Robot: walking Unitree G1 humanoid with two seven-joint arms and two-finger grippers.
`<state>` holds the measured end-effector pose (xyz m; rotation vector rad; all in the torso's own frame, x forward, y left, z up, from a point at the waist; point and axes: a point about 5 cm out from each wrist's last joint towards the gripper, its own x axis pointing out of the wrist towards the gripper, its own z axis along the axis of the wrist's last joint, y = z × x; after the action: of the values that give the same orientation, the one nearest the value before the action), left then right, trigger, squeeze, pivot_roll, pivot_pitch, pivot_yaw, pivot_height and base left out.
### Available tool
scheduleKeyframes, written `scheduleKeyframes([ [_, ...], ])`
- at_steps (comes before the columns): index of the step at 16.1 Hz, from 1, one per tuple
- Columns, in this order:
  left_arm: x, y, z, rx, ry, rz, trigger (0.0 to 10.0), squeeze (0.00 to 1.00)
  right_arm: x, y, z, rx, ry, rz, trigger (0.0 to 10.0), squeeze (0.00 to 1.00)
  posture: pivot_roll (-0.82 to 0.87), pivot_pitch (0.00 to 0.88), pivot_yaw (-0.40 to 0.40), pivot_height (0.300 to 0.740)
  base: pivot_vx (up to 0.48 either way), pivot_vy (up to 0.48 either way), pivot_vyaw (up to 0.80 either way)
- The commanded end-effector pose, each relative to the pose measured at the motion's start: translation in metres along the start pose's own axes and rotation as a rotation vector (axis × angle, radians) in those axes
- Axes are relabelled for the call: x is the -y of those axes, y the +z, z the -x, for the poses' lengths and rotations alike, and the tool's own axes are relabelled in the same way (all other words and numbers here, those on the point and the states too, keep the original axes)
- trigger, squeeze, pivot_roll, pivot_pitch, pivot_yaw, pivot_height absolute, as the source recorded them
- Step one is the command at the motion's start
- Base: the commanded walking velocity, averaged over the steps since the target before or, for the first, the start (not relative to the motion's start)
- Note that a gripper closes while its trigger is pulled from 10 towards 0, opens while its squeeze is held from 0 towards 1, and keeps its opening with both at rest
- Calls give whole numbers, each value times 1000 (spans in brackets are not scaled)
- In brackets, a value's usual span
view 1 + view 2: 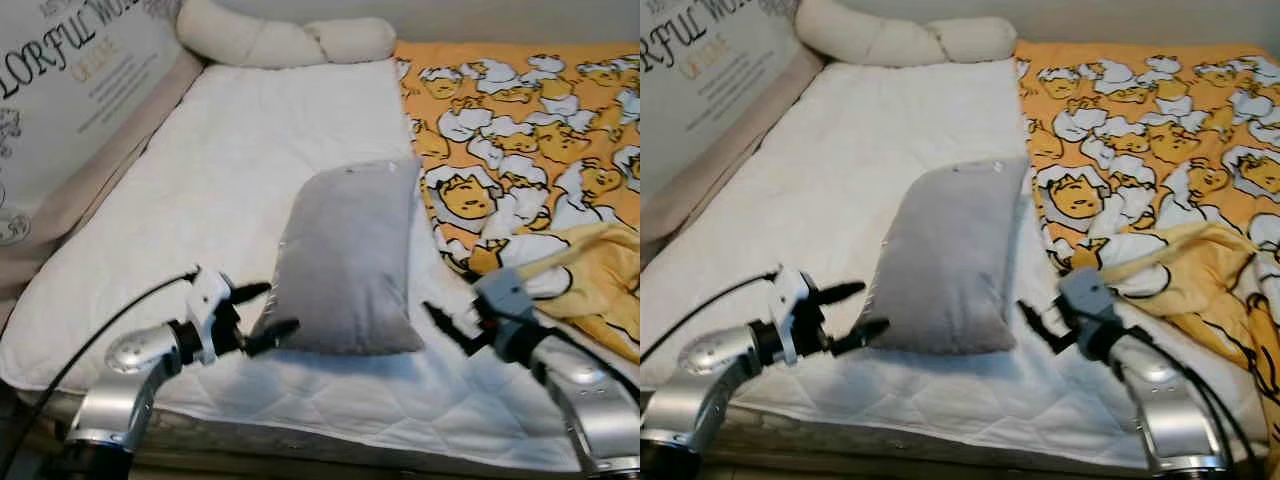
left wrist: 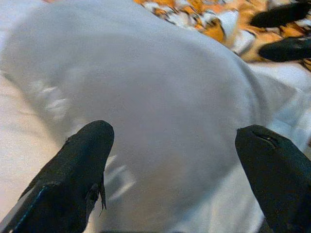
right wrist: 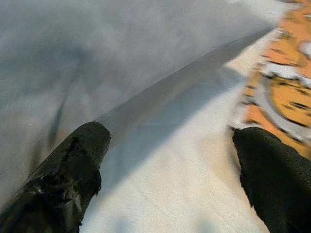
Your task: Clean up the room
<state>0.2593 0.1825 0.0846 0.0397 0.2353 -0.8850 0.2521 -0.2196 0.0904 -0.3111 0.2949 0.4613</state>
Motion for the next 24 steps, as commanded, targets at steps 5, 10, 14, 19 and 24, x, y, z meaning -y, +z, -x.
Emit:
scheduleKeyframes([
  [5, -60, 9, 7, 10, 361, 52, 10000, 0, 44, 6, -6, 26, -343, -207, 10000, 1000, -71, 0, 84, 740, 0, 0, 0],
  [10, -81, -2, -39, -198, 670, 20, 10000, 0, 10, 2, -63, -75, -309, -279, 10000, 1000, -124, 0, 95, 740, 0, 0, 0],
  [14, -47, -29, -73, -287, 595, 118, 10000, 0, -31, 5, -98, -186, -154, -193, 10000, 0, -149, 0, 97, 740, 0, 0, 0],
  [19, -13, -38, -90, -193, 229, 264, 10000, 0, -46, 3, -102, -172, -59, -200, 10000, 0, -130, 0, 84, 740, 0, 0, 0],
  [24, -8, -40, -77, -146, -6, 350, 10000, 0, -63, 20, -104, -78, 97, -179, 10000, 0, -103, 0, 68, 740, 0, 0, 0],
])
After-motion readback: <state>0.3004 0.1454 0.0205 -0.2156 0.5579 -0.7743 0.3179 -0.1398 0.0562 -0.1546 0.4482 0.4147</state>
